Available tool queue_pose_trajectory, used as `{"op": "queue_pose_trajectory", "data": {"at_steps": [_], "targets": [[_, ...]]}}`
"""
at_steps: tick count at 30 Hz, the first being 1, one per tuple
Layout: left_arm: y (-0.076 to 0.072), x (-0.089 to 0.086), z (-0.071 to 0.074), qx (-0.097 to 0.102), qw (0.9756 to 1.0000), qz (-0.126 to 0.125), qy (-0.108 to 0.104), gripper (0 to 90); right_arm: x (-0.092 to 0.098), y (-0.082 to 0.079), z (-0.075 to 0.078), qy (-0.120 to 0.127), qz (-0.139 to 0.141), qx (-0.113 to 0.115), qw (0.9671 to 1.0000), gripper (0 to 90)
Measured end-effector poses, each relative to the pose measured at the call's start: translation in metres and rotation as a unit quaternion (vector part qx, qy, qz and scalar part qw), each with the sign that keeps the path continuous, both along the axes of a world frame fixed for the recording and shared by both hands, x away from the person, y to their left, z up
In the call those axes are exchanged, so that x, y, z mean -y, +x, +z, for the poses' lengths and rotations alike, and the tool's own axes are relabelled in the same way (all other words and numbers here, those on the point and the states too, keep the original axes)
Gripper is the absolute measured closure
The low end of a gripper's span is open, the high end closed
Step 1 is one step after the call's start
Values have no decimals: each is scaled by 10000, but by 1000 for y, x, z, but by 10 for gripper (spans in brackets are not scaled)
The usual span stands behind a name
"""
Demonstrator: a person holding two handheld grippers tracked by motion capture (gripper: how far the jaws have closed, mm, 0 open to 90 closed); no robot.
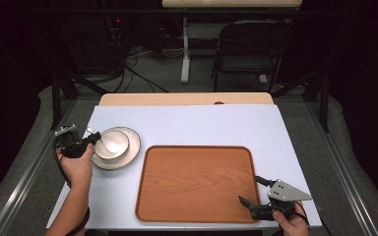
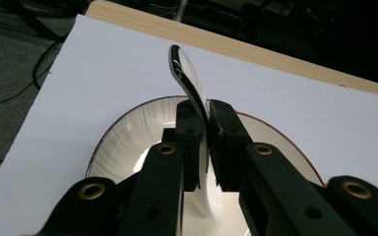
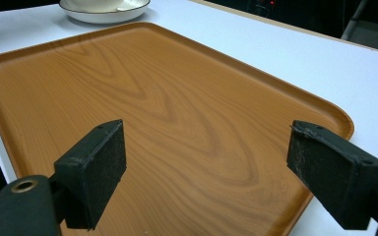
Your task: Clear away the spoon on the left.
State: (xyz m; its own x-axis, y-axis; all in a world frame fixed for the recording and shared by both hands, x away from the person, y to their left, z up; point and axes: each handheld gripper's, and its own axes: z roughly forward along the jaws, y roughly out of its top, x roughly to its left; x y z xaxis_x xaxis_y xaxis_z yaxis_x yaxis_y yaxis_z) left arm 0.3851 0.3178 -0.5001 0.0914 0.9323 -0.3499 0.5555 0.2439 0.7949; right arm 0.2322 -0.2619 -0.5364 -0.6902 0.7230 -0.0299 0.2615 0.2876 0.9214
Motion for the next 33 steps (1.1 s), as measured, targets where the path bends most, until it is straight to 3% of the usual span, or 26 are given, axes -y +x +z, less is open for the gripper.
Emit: {"op": "queue_pose_trajectory", "data": {"at_steps": [12, 17, 33], "targets": [[0, 7, 5, 28, 9996, -240, 141, 856, 0, 0, 0, -7, 4, 0, 10000, 144], [0, 10, 9, 0, 9991, -312, 296, 856, 0, 0, 0, -4, 0, -2, 10000, 144], [-7, 15, 41, 201, 9969, -529, 548, 856, 0, 0, 0, 1, -13, 27, 10000, 144]]}}
